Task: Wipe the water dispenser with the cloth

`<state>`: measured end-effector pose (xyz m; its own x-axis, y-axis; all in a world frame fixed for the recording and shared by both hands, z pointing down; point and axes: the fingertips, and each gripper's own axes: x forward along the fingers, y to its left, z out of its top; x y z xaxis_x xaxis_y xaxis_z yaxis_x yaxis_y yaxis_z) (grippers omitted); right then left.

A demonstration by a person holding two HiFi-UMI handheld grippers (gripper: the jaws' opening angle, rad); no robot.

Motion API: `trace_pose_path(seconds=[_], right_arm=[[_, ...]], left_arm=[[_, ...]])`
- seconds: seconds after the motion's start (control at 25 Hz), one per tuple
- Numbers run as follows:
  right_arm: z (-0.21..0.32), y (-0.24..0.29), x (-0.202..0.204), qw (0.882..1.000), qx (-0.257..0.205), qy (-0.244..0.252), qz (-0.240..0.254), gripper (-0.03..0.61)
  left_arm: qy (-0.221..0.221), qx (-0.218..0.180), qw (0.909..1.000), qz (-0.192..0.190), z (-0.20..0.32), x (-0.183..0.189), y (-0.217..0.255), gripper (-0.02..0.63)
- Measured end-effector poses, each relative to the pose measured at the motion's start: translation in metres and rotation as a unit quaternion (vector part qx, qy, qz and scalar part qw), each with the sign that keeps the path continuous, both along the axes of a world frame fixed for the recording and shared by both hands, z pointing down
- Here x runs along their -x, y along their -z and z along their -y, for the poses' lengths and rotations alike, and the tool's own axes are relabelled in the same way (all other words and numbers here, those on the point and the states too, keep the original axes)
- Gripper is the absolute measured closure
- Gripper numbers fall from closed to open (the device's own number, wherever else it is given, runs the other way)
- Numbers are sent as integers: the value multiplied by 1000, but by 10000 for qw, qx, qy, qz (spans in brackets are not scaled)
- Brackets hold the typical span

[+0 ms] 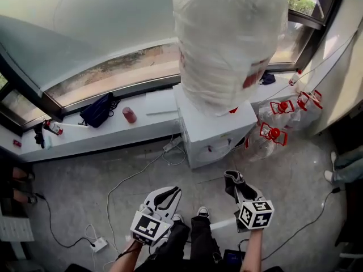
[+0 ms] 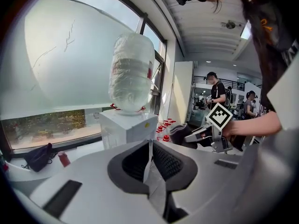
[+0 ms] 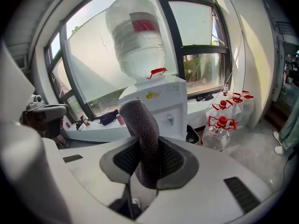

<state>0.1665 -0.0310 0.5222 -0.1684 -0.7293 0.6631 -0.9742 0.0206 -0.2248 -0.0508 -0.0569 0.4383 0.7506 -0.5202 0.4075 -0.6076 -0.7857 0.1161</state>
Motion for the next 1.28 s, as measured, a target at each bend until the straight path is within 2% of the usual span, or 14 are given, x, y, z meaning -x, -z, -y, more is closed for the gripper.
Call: trace_pose_path(seconds=[0.24, 0.56, 0.8, 1.08, 1.28], right_arm=[[-31, 51, 25, 9997, -199, -70, 100, 476], [-52, 118, 53, 9974, -714, -80, 26, 476], [-49, 160, 89, 9932, -1140, 217, -4, 476], [-58, 188, 131, 9877, -1440, 604, 1, 476], [-60, 191, 137, 9866, -1481, 673, -126, 477]], left_arm=[[35, -222, 9997, -39, -23, 28, 34, 586], [105, -396, 9992, -31, -46, 63, 70, 586], [138, -652, 9976, -198, -55, 73, 100, 586], [29, -840, 9964, -96, -65, 81, 112, 586], [-11, -934, 9956, -75, -70, 83, 116, 586]])
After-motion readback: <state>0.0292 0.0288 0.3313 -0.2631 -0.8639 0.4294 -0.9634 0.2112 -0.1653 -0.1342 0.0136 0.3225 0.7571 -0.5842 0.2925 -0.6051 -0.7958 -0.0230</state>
